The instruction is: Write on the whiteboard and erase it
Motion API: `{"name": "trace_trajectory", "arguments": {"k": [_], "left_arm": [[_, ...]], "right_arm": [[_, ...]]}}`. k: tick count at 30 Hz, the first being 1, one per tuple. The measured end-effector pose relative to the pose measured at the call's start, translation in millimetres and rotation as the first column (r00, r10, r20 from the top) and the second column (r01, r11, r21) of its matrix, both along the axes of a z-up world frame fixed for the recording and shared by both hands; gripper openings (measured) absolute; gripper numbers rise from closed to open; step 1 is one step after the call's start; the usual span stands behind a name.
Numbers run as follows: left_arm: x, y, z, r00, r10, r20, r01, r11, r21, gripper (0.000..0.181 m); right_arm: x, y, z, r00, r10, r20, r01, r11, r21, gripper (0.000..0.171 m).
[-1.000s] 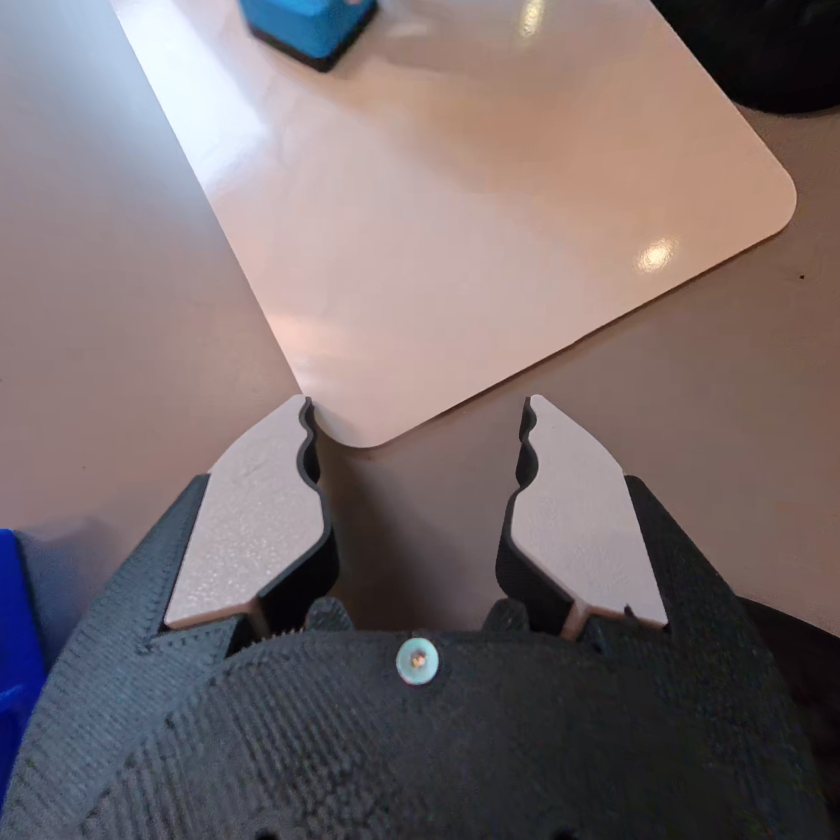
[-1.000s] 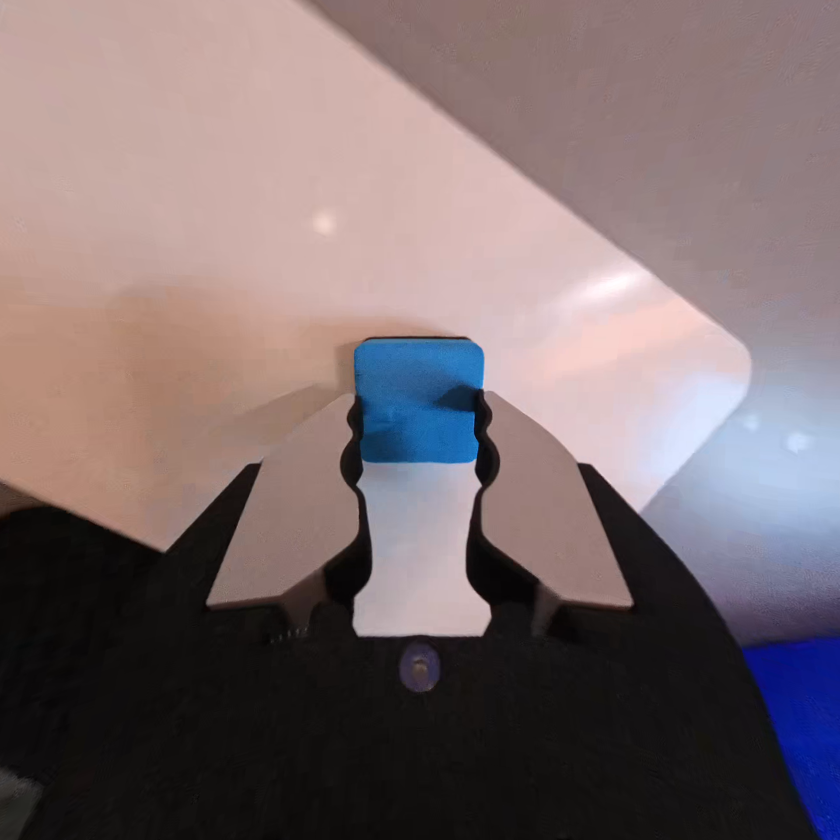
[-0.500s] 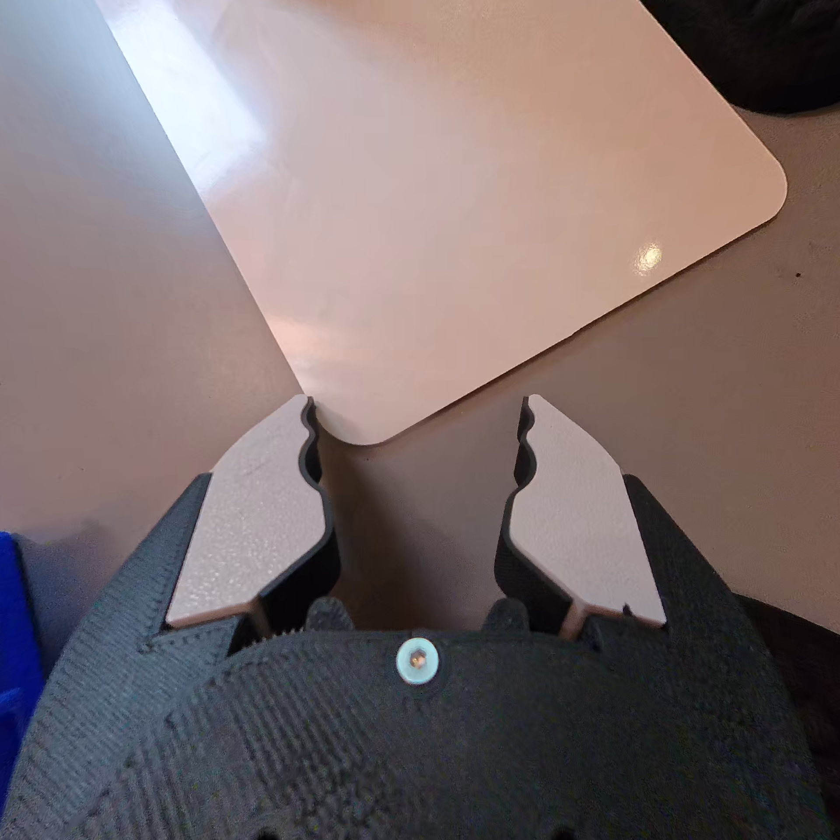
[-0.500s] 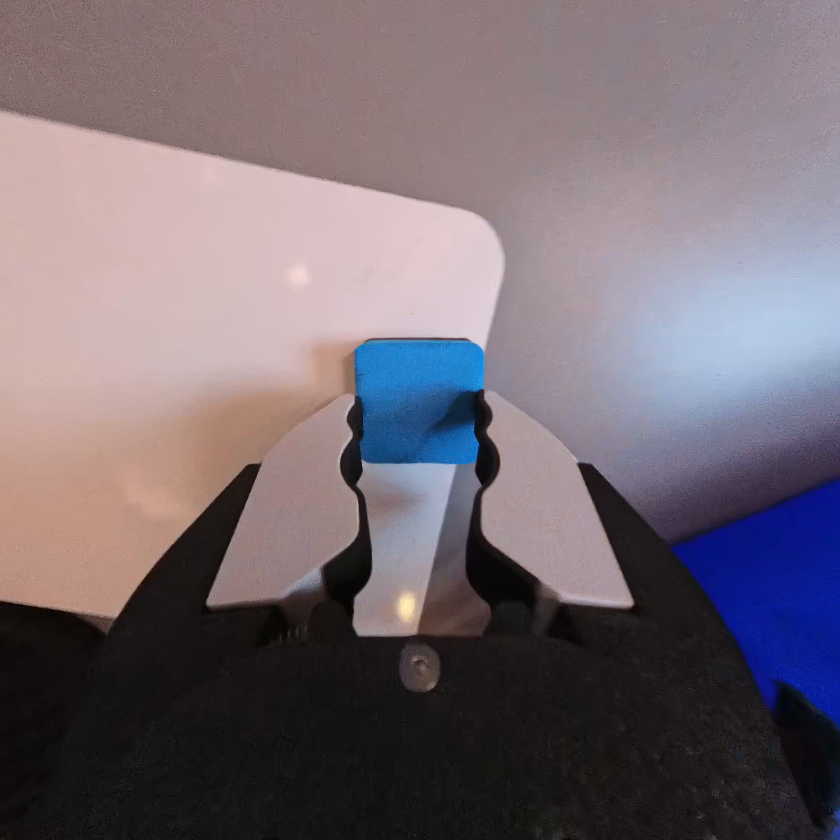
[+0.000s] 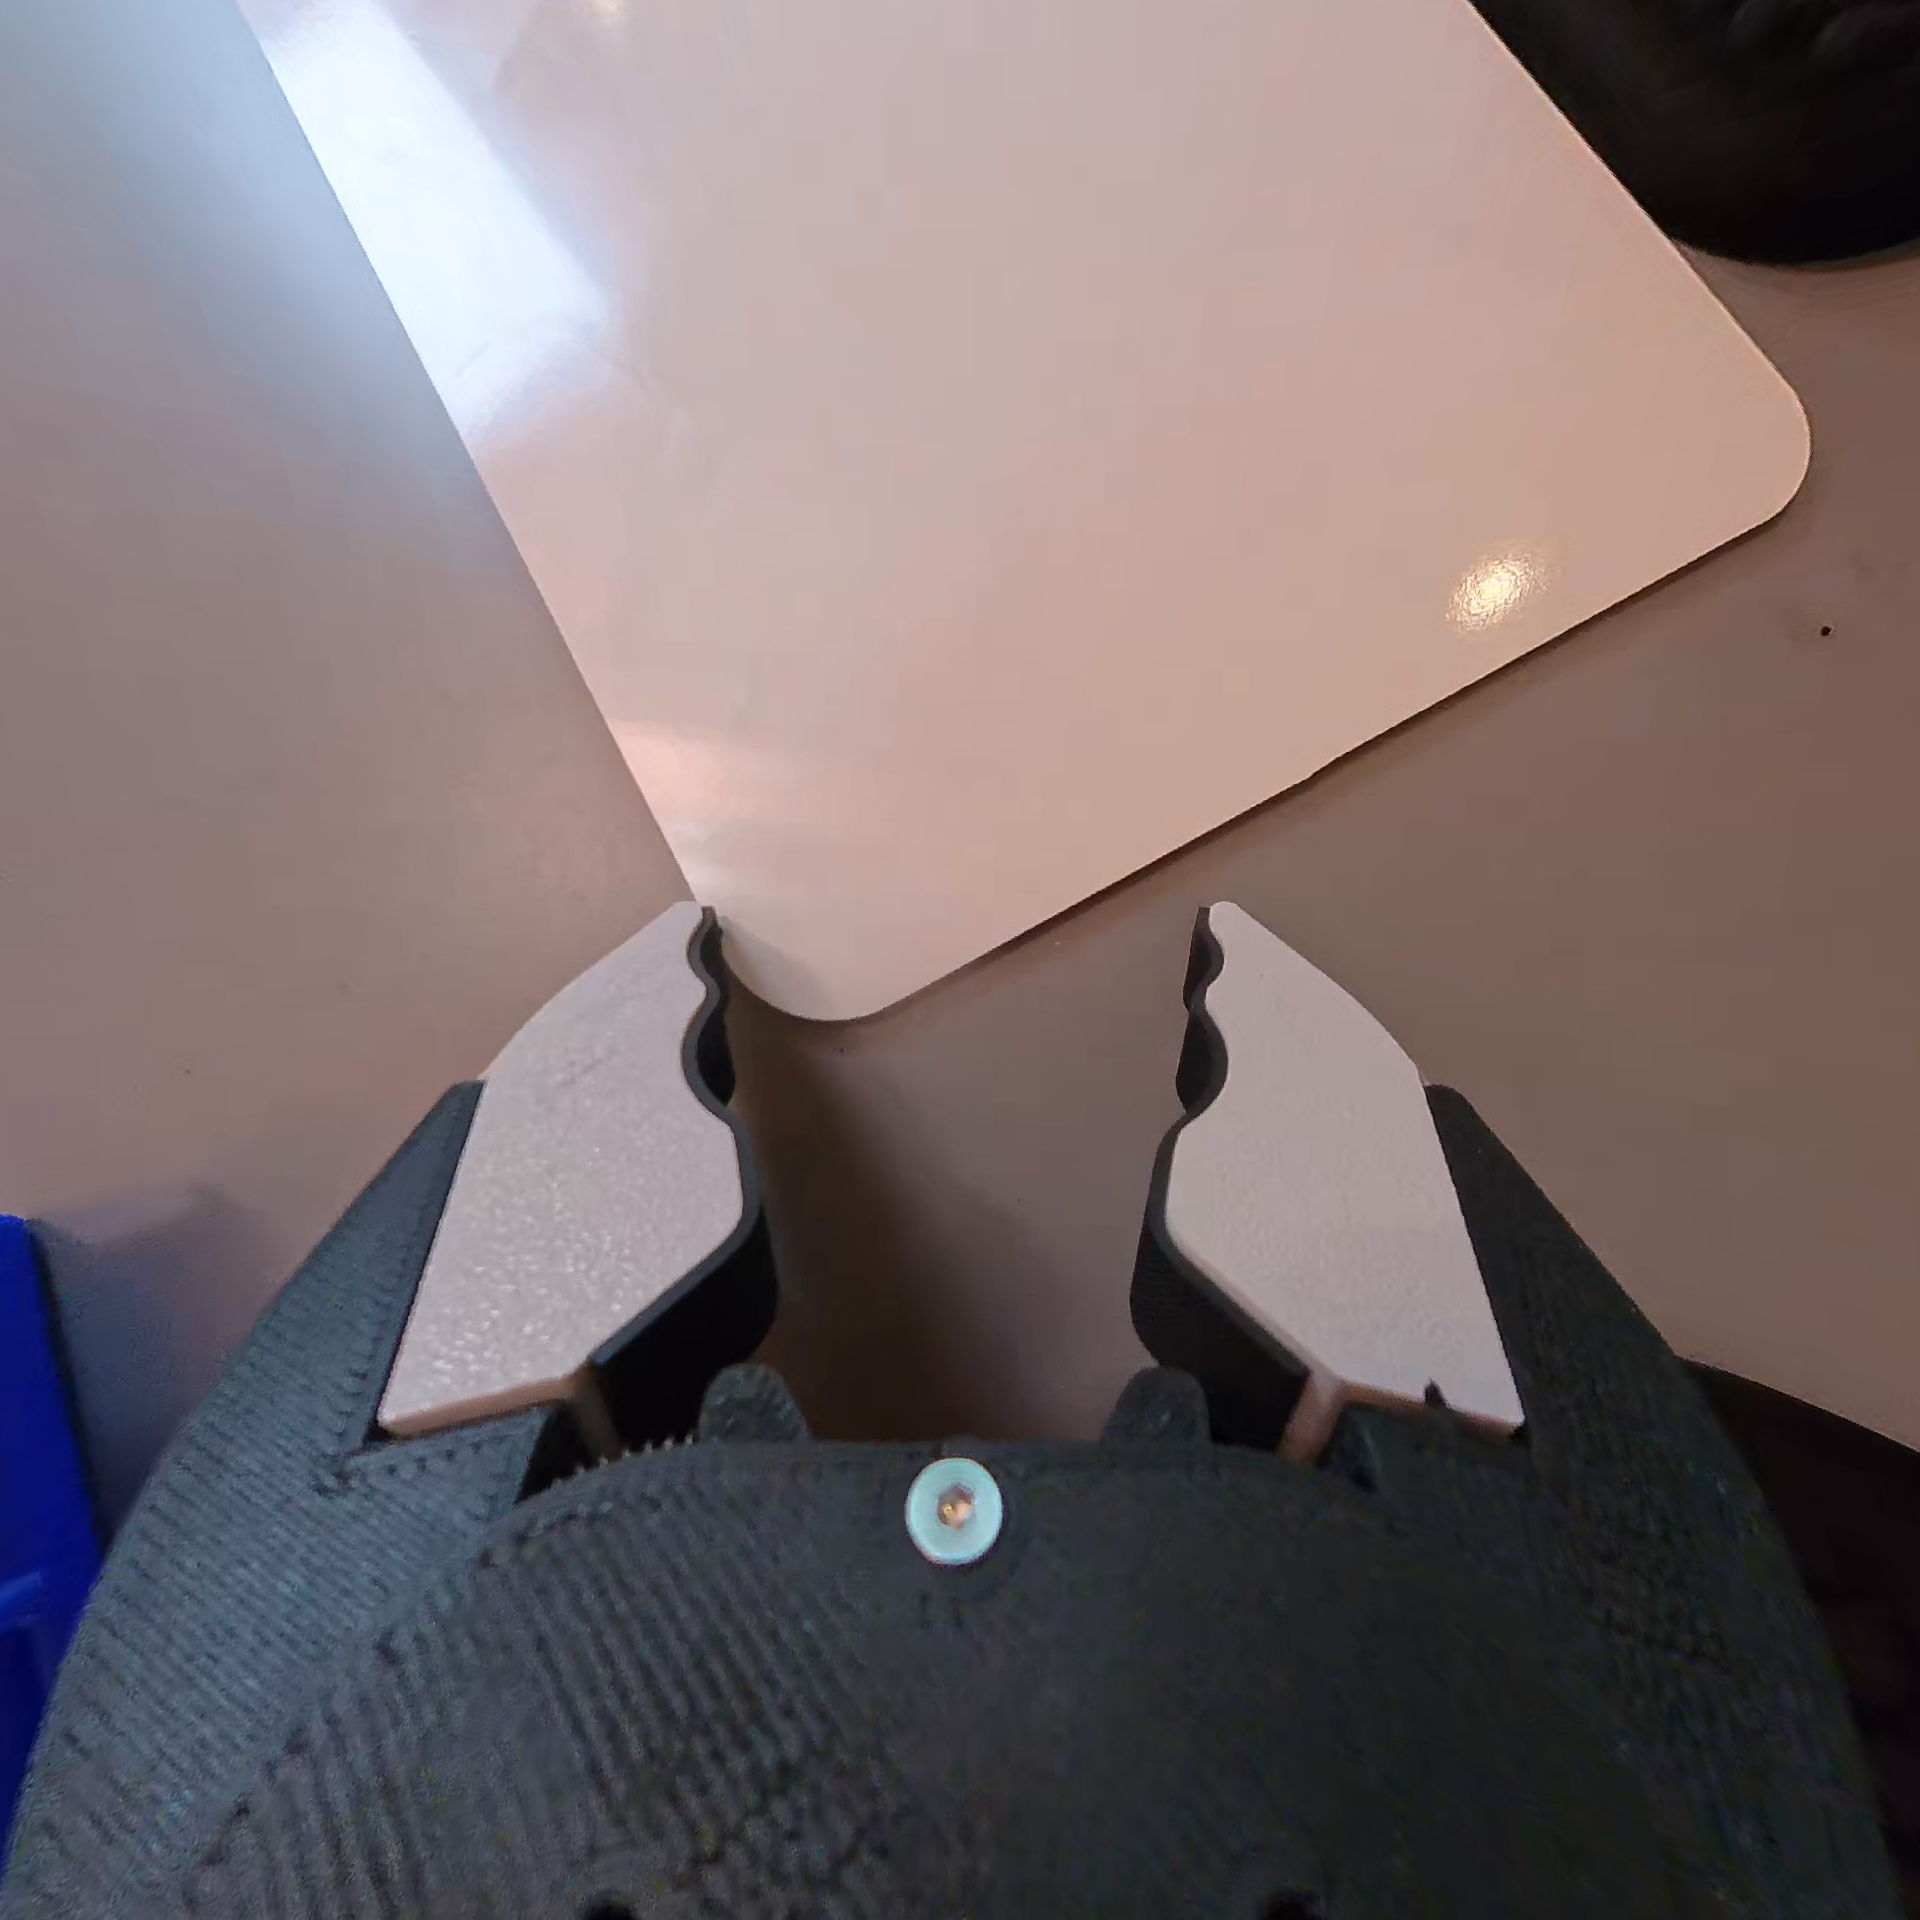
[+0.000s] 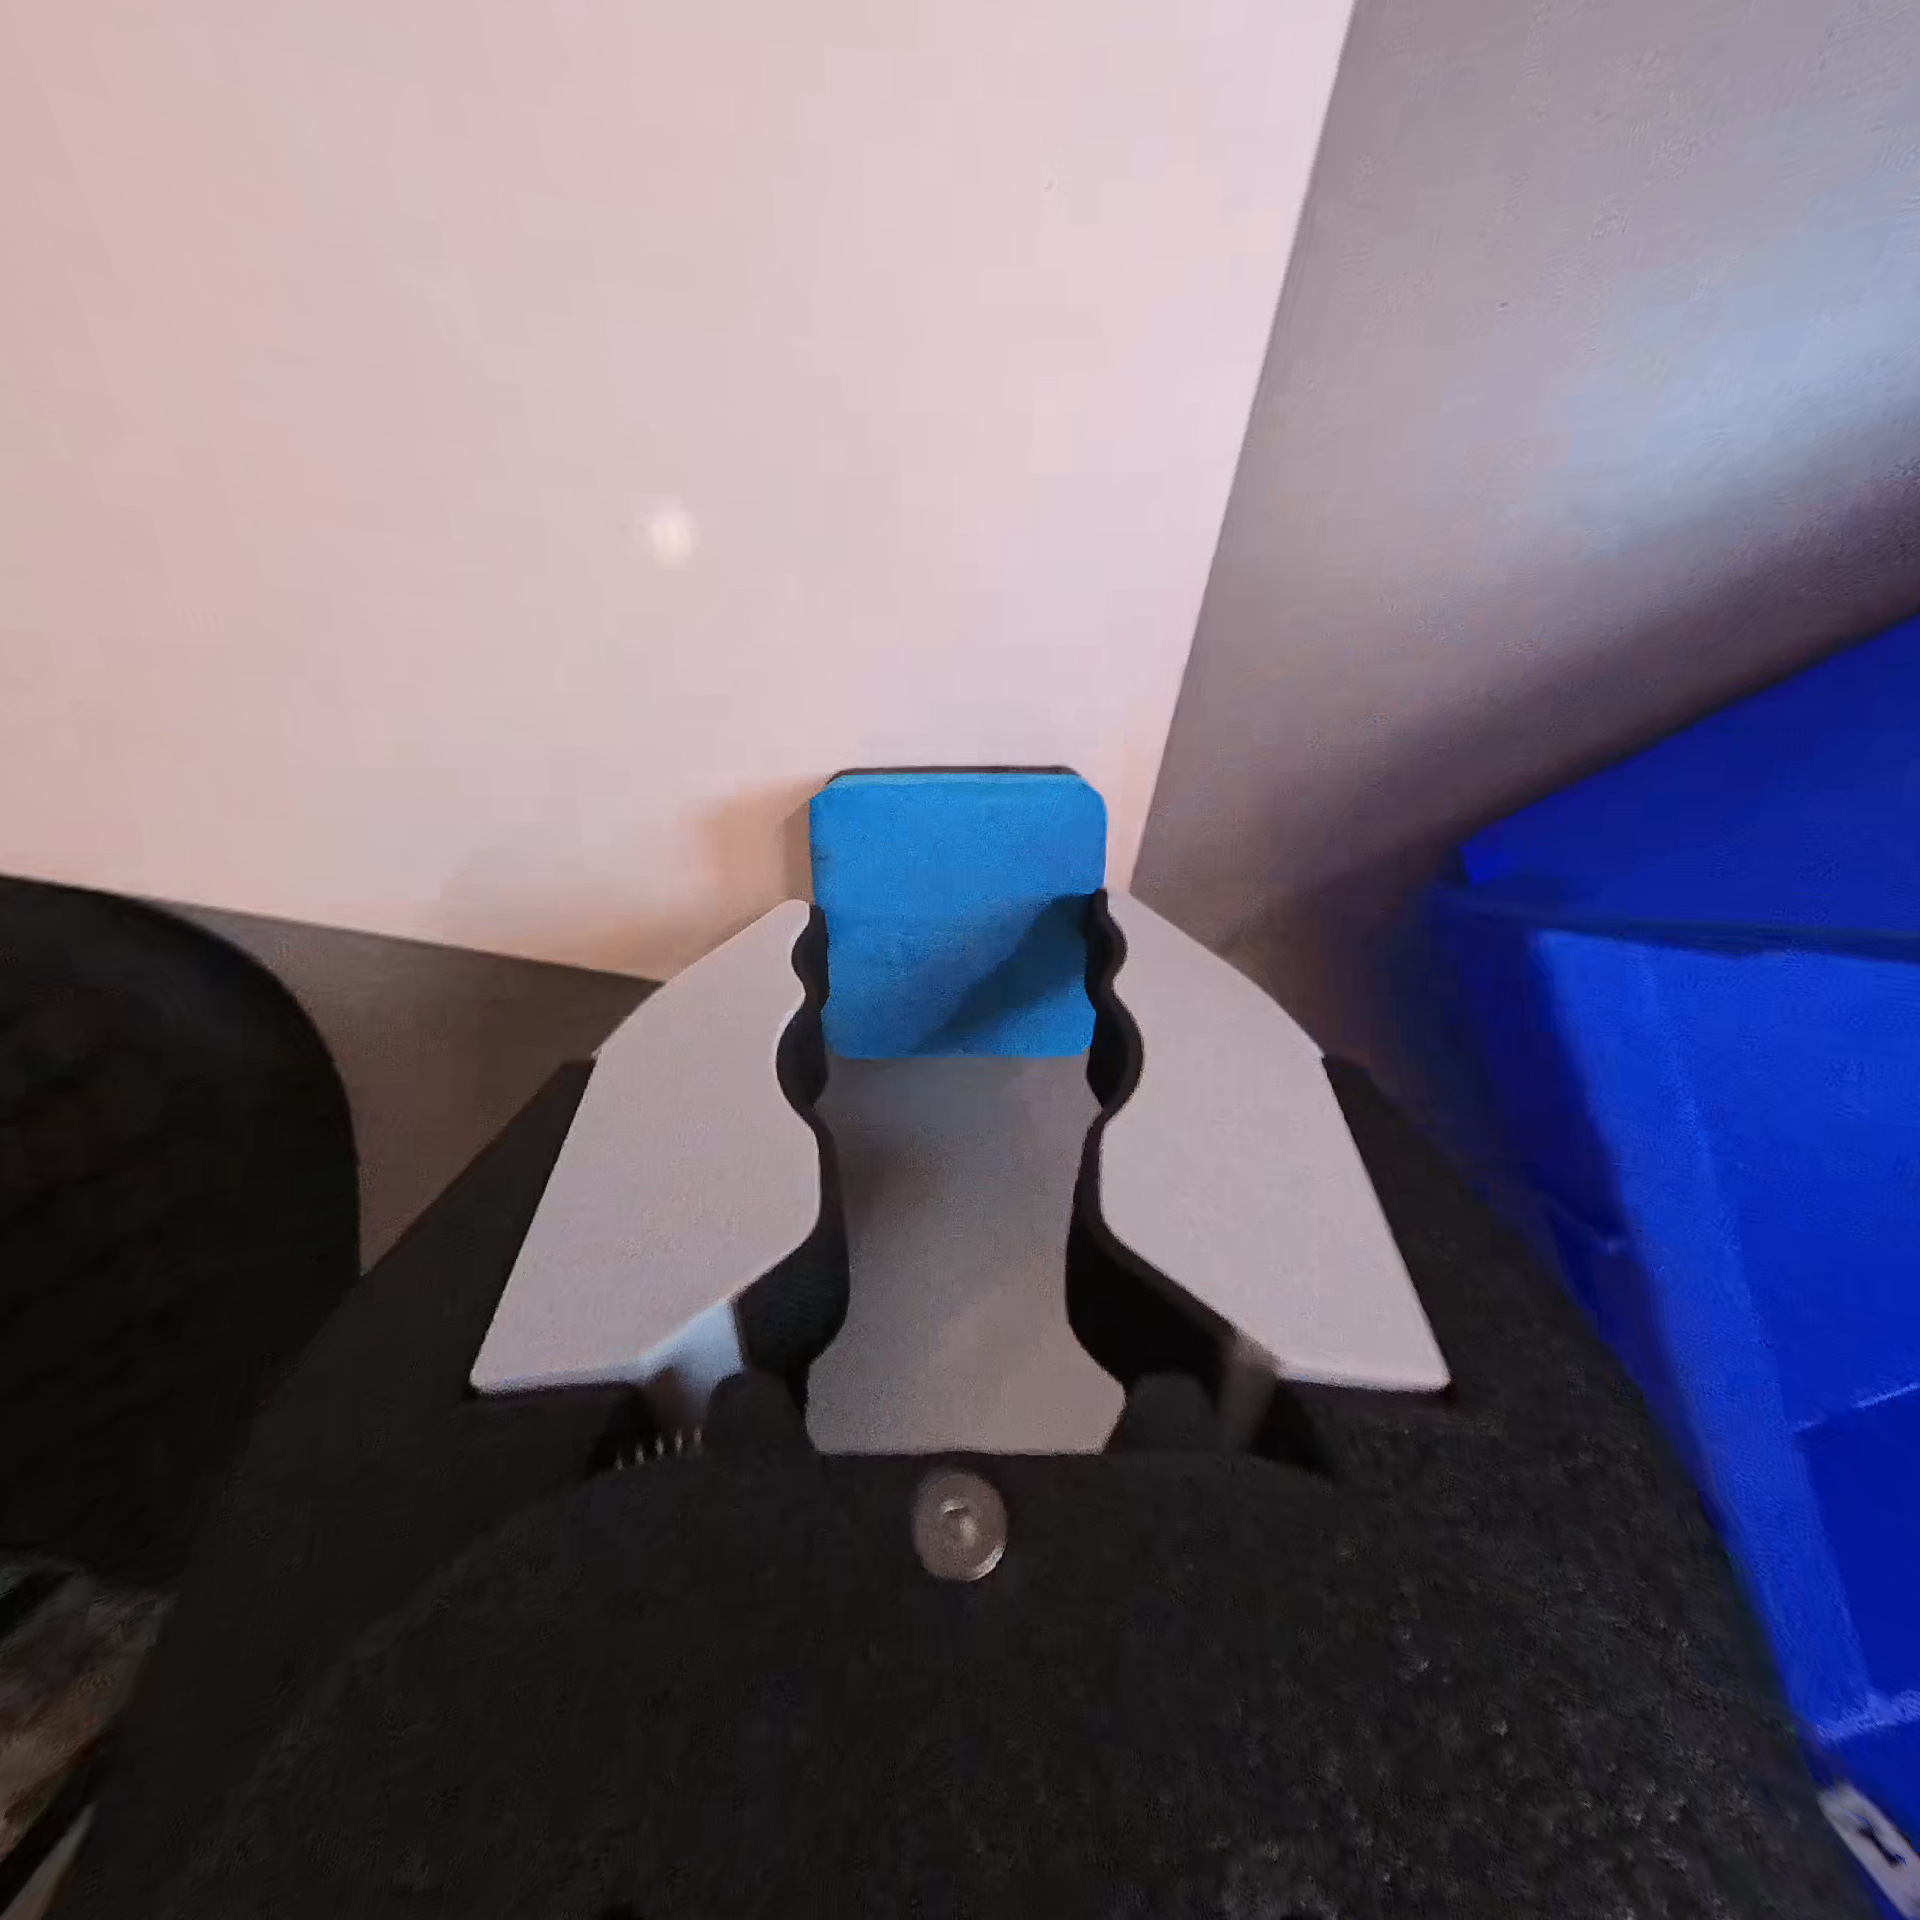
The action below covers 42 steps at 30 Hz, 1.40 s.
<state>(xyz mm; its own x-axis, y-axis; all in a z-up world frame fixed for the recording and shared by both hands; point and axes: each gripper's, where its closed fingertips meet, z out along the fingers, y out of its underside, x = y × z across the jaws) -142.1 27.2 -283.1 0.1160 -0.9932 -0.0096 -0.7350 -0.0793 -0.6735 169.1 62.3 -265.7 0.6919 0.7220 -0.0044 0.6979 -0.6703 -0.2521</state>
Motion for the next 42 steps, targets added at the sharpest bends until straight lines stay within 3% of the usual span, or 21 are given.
{"name": "trace_trajectory", "arguments": {"k": [2, 5, 9, 12, 14, 17, 20, 22, 27, 32, 35, 39, 42], "left_arm": [[0, 0, 0, 1.000, 0.002, 0.000, -0.002, 1.000, 0.000, 0.085], [0, 0, 0, 1.000, 0.005, 0.000, -0.005, 1.000, 0.000, 0.086], [0, 0, 0, 1.000, 0.008, 0.001, -0.008, 1.000, 0.001, 0.086], [0, 0, 0, 1.000, 0.007, 0.000, -0.007, 1.000, 0.001, 0.086], [0, 0, 0, 1.000, 0.006, 0.002, -0.006, 1.000, 0.003, 0.086], [0, 0, 0, 1.000, 0.006, 0.004, -0.006, 1.000, 0.004, 0.085], [0, 0, 0, 1.000, 0.006, 0.003, -0.006, 1.000, 0.003, 0.085], [0, 0, 0, 1.000, 0.006, 0.003, -0.006, 1.000, 0.003, 0.085], [0, 0, 0, 1.000, 0.006, 0.003, -0.006, 1.000, 0.003, 0.085], [0, 0, 0, 1.000, 0.005, 0.003, -0.005, 1.000, 0.002, 0.085], [0, 0, 0, 1.000, 0.006, 0.006, -0.006, 1.000, 0.002, 0.085], [1, 0, 0, 1.000, 0.007, 0.005, -0.007, 1.000, 0.002, 0.086], [0, 0, 0, 1.000, 0.006, 0.006, -0.007, 1.000, 0.003, 0.085]], "right_arm": [[-10, -9, 0, 0.999, 0.039, 0.007, -0.039, 0.999, 0.004, 0.048], [-69, -21, 0, 0.983, 0.181, -0.032, -0.180, 0.983, 0.035, 0.048], [-173, -66, 0, 0.889, 0.448, -0.093, -0.444, 0.894, 0.063, 0.048], [-206, -73, 0, 0.835, 0.546, -0.068, -0.541, 0.838, 0.073, 0.048], [-186, -37, 0, 0.884, 0.466, -0.048, -0.462, 0.884, 0.070, 0.048], [-108, 34, 0, 0.977, 0.210, -0.035, -0.207, 0.976, 0.060, 0.048], [-43, 68, 0, 0.997, -0.022, -0.073, 0.028, 0.997, 0.076, 0.048], [-38, 53, 0, 0.996, -0.022, -0.081, 0.029, 0.996, 0.084, 0.048], [-71, -53, 1, 0.978, 0.201, -0.047, -0.195, 0.975, 0.108, 0.048], [-4, -33, 0, 0.994, -0.070, -0.086, 0.077, 0.994, 0.078, 0.048], [-57, -54, 1, 0.992, 0.096, -0.085, -0.092, 0.995, 0.047, 0.048], [-165, -101, 1, 0.891, 0.445, -0.087, -0.445, 0.895, 0.030, 0.048], [-202, -75, 1, 0.846, 0.529, -0.059, -0.527, 0.848, 0.051, 0.048]]}}
